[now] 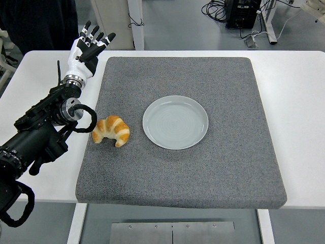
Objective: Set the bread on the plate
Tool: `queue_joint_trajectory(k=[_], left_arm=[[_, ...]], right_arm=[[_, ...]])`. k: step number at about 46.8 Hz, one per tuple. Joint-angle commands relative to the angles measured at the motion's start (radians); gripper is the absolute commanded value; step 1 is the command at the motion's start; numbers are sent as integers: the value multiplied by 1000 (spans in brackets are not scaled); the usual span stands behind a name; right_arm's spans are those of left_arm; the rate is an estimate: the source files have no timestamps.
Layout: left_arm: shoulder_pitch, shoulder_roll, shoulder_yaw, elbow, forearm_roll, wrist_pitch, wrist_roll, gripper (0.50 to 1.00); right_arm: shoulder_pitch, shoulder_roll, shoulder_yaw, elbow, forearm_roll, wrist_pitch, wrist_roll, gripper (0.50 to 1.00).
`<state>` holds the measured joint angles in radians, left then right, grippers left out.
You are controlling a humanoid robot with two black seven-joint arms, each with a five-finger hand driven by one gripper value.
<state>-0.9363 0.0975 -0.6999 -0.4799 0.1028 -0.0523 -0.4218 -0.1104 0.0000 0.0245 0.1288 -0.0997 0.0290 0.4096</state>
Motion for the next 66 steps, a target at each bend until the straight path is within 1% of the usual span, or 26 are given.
queue_joint_trajectory(k=[1,14,21,26,30,34,38,42,48,52,59,66], left_arm=[[-1,2,0,0,0,-1,0,974],[-1,8,0,-2,0,-3,-9,974],[-6,28,2,-5,3,-3,-9,974],[-6,53,11,-43,3,-3,-9,972],[-7,80,48,-77,3,3,-8,972],[-9,91,89,-103,5,11,-8,972],[-3,99,115,-144,6,31,-8,972],[2,125,160,-207,8,68,-9,971],[2,195,249,-334,9,137,-9,969],[1,243,295,-399,47,167,-9,966],[2,280,309,-439,193,169,0,963],[-1,355,332,-522,330,169,29,963]], right_arm=[[0,0,0,0,0,0,0,1000],[0,0,0,0,0,-1,0,1000],[0,0,-1,0,0,0,0,1000],[0,0,0,0,0,-1,0,1000],[0,0,-1,0,0,0,0,1000],[0,0,0,0,0,0,0,1000],[0,0,0,0,0,-1,0,1000],[0,0,0,0,0,0,0,1000],[0,0,0,0,0,-1,0,1000],[0,0,0,0,0,0,0,1000],[0,0,0,0,0,-1,0,1000],[0,0,-1,0,0,0,0,1000]])
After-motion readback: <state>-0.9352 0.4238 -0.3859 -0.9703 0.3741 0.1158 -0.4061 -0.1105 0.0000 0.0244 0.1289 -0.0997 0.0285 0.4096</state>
